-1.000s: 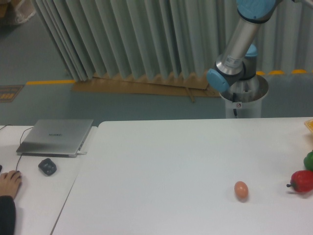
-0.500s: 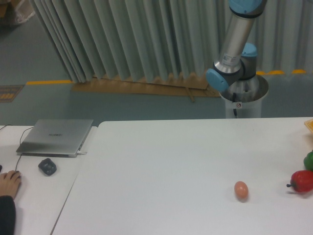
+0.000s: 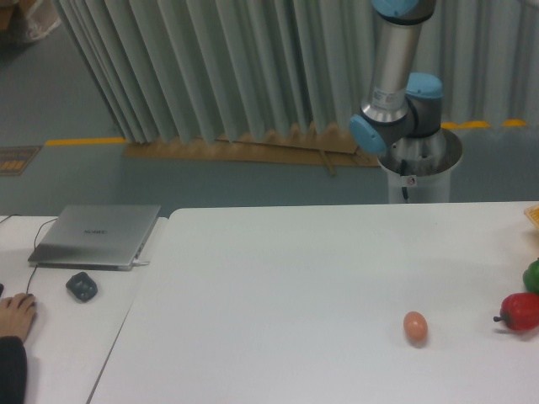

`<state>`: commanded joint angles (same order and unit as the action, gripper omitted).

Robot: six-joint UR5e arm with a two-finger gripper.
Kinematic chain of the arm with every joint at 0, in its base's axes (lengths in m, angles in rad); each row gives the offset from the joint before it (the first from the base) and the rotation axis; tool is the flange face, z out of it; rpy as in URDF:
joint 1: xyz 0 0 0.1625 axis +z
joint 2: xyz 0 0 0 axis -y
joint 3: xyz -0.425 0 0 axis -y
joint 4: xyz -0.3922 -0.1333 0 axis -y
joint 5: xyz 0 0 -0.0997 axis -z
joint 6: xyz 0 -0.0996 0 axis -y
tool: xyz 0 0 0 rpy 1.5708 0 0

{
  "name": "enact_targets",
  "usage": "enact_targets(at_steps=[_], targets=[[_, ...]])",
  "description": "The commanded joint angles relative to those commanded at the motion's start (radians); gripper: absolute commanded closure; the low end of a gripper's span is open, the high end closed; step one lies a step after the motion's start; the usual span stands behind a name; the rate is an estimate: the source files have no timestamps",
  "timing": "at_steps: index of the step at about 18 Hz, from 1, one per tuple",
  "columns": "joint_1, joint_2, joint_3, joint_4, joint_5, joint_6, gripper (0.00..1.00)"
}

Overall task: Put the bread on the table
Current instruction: 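Carry the held bread back over the table beside the red pepper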

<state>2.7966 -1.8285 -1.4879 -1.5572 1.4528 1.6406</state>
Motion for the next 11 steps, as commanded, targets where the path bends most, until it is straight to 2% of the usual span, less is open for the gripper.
enact_targets(at_steps=[1,2,6,7,9,11], targets=[[-0.049,-0.006,0.0,0.049,0.0,-0.104,0.61],[-0.069,-0.008,-0.005,0.077,0.0,-0.143,0.61],[-0.106,-0.017,-0.008,0.141,0.001,-0.228,0.61],[-0.12,-0.02,-0.008,0.163,0.0,-0.284,0.61],[-0.163,-0.044,-0.008,0.222,0.001,-0.439,0.61],[-0.196,-0.078,-0.008,0.272,0.021,-0.485,0.62]])
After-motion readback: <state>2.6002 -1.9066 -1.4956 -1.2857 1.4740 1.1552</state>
